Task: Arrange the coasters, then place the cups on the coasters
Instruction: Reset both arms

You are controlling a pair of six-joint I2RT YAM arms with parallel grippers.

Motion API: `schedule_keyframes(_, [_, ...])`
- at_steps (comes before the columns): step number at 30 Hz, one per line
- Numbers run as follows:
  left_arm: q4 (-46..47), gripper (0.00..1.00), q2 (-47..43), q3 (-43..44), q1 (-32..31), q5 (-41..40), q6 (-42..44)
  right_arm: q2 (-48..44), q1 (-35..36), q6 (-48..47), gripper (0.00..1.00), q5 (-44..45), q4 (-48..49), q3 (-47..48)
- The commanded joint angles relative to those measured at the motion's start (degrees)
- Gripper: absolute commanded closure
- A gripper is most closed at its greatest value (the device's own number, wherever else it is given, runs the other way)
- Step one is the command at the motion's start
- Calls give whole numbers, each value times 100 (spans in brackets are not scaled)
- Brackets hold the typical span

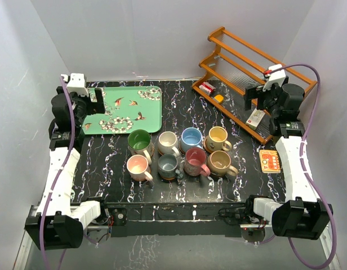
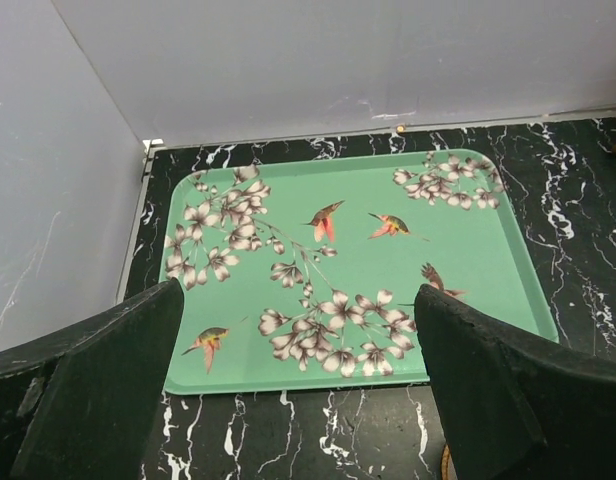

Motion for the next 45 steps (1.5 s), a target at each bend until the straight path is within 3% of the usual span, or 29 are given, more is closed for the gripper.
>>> schedule_keyframes(1, [-46, 1, -297, 10, 31, 171, -126, -339, -86, -186, 2, 34, 5, 156])
schedule_keyframes(23, [-255, 1, -417, -56, 256, 875, -187, -372, -94, -427, 1, -479, -322, 37])
schedule_keyframes(45, [-302, 2, -456, -68, 280, 897, -89, -287, -98, -528, 2, -593, -456, 77])
